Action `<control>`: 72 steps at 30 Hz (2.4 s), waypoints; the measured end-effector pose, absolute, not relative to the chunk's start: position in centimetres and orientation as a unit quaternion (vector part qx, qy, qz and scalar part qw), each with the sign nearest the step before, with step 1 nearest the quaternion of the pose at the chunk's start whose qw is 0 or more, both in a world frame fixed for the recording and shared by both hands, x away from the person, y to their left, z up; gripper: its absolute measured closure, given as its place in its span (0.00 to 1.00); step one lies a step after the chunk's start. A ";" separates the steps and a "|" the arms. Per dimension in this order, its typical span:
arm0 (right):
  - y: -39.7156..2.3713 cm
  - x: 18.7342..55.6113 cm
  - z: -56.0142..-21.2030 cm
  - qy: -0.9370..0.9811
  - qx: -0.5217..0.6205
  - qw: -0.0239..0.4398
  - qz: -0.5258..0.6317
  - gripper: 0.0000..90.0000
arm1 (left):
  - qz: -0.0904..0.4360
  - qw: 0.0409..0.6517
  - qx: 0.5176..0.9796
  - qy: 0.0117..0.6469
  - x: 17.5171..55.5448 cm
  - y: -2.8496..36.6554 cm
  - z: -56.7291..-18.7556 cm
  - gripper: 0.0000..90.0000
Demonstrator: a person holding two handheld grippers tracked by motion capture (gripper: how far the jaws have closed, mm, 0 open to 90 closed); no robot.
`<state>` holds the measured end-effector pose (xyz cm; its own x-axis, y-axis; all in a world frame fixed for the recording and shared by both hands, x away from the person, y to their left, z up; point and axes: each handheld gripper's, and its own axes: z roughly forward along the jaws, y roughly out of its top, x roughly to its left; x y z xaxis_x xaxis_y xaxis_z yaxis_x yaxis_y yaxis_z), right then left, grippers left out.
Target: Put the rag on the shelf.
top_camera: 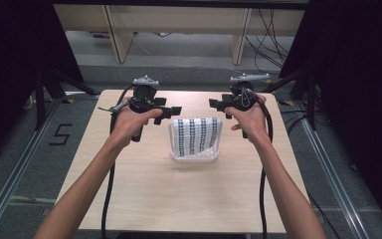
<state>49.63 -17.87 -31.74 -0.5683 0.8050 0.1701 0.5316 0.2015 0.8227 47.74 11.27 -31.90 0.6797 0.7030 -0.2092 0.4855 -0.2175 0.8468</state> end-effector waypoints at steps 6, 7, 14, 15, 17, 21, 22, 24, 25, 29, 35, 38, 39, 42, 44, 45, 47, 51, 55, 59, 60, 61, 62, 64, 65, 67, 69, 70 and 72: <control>-18.0 48.7 -31.7 0.769 0.422 0.147 0.456 0.45 | 0.108 0.496 0.773 0.380 46.9 12.0 -32.0 0.27; -18.0 48.4 -31.7 0.767 0.427 0.148 0.455 0.45 | 0.108 0.497 0.773 0.380 46.7 12.1 -32.0 0.27; -18.6 47.4 -31.4 0.765 0.423 0.146 0.463 0.42 | 0.101 0.505 0.770 0.377 45.3 13.1 -32.1 0.23; -18.6 47.3 -31.3 0.763 0.426 0.143 0.465 0.41 | 0.104 0.506 0.769 0.376 45.0 13.2 -32.1 0.23; -18.8 47.1 -31.2 0.763 0.424 0.146 0.465 0.40 | 0.103 0.509 0.768 0.374 44.7 13.4 -32.0 0.22; -19.1 46.7 -31.2 0.761 0.426 0.144 0.468 0.38 | 0.107 0.511 0.766 0.375 43.9 13.9 -32.2 0.21; -19.2 46.6 -31.3 0.762 0.423 0.146 0.468 0.38 | 0.106 0.511 0.768 0.371 43.8 14.0 -32.3 0.21; -19.4 46.3 -31.3 0.761 0.428 0.143 0.466 0.36 | 0.107 0.509 0.769 0.372 43.4 14.2 -32.5 0.21; -19.5 46.3 -31.3 0.764 0.421 0.146 0.466 0.36 | 0.109 0.510 0.768 0.372 43.3 14.2 -32.6 0.21; -19.6 45.7 -31.3 0.762 0.422 0.145 0.470 0.35 | 0.106 0.511 0.768 0.371 42.6 14.5 -32.9 0.20; -19.7 44.9 -31.3 0.763 0.417 0.145 0.472 0.33 | 0.106 0.511 0.772 0.363 41.6 14.6 -33.2 0.20; -19.7 44.4 -31.2 0.761 0.415 0.147 0.477 0.32 | 0.104 0.516 0.771 0.359 41.1 14.4 -33.6 0.20; -19.7 44.4 -31.2 0.763 0.411 0.149 0.475 0.32 | 0.103 0.516 0.772 0.356 40.9 14.4 -33.8 0.20; -19.8 43.9 -31.3 0.760 0.413 0.145 0.480 0.32 | 0.100 0.519 0.772 0.354 40.4 14.3 -34.1 0.20; -19.9 43.6 -31.3 0.762 0.408 0.150 0.480 0.32 | 0.101 0.518 0.773 0.353 40.1 14.3 -34.2 0.20; -19.9 43.5 -31.3 0.762 0.406 0.150 0.481 0.32 | 0.103 0.518 0.773 0.350 40.0 14.3 -34.3 0.20; -20.0 43.3 -31.4 0.762 0.404 0.151 0.483 0.32 | 0.107 0.518 0.773 0.350 39.8 14.3 -34.4 0.20; -20.1 42.8 -31.5 0.759 0.411 0.149 0.483 0.32 | 0.106 0.517 0.773 0.351 39.3 14.6 -34.6 0.20; -20.2 42.6 -31.8 0.761 0.400 0.154 0.487 0.32 | 0.109 0.515 0.776 0.348 38.9 14.7 -34.9 0.20; -20.1 42.2 -32.0 0.758 0.408 0.149 0.487 0.31 | 0.112 0.516 0.777 0.343 38.3 14.8 -35.2 0.20; -20.2 42.2 -32.0 0.761 0.403 0.149 0.486 0.30 | 0.112 0.519 0.776 0.339 38.2 14.9 -35.3 0.20; -20.1 42.0 -32.1 0.757 0.409 0.149 0.488 0.30 | 0.113 0.519 0.776 0.340 38.0 14.9 -35.4 0.20; -20.4 42.0 -32.1 0.763 0.400 0.161 0.481 0.29 | 0.114 0.516 0.778 0.341 37.9 14.9 -35.4 0.20; -20.3 41.8 -32.3 0.760 0.404 0.151 0.486 0.28 | 0.112 0.518 0.777 0.341 37.6 15.0 -35.5 0.20; -20.3 41.7 -32.3 0.759 0.408 0.147 0.485 0.28 | 0.111 0.520 0.777 0.337 37.5 15.0 -35.7 0.20; -20.3 41.5 -32.5 0.758 0.411 0.148 0.485 0.27 | 0.114 0.518 0.777 0.338 37.1 15.0 -35.8 0.20; -20.4 41.4 -32.6 0.761 0.406 0.154 0.482 0.27 | 0.114 0.521 0.777 0.334 37.1 14.9 -35.8 0.20; -20.4 41.2 -32.6 0.762 0.405 0.155 0.481 0.27 | 0.122 0.513 0.782 0.333 36.9 14.9 -35.8 0.20; -20.4 41.0 -32.8 0.760 0.405 0.155 0.485 0.27 | 0.123 0.514 0.782 0.331 36.7 14.8 -35.9 0.20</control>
